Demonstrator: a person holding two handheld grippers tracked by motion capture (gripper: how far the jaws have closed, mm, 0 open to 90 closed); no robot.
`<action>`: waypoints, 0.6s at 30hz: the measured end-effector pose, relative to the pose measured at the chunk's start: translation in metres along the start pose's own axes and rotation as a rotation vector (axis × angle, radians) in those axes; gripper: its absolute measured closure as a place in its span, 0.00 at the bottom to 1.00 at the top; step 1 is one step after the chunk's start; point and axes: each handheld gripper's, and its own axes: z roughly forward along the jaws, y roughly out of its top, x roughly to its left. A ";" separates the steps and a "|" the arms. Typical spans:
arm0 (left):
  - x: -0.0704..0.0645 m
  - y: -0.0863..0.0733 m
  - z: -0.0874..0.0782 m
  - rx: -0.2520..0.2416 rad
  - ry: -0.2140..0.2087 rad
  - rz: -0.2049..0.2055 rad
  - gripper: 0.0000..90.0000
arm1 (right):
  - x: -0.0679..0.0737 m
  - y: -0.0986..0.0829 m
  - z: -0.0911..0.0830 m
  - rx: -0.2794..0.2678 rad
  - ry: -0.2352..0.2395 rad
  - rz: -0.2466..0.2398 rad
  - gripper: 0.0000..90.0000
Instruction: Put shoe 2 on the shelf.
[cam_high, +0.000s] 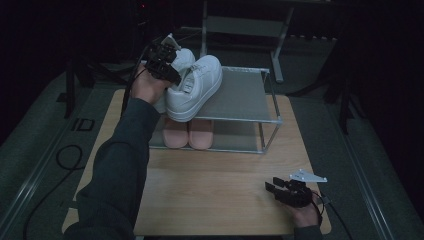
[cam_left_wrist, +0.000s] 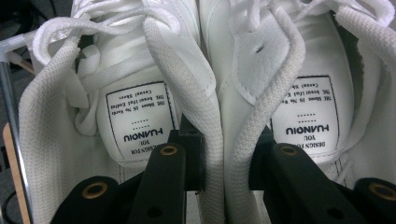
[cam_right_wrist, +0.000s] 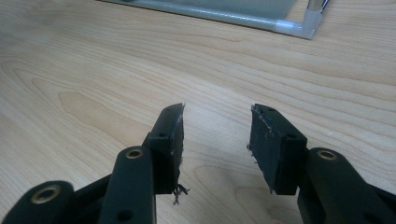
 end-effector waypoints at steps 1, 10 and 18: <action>0.000 0.001 0.002 0.003 0.007 -0.006 0.84 | 0.000 0.000 0.000 -0.001 0.000 0.000 0.60; -0.001 0.006 0.008 0.008 0.030 -0.054 0.84 | -0.001 0.000 0.000 -0.001 0.002 0.000 0.60; -0.002 0.010 0.011 0.014 0.041 -0.079 0.84 | 0.000 0.000 0.000 0.000 0.003 0.000 0.60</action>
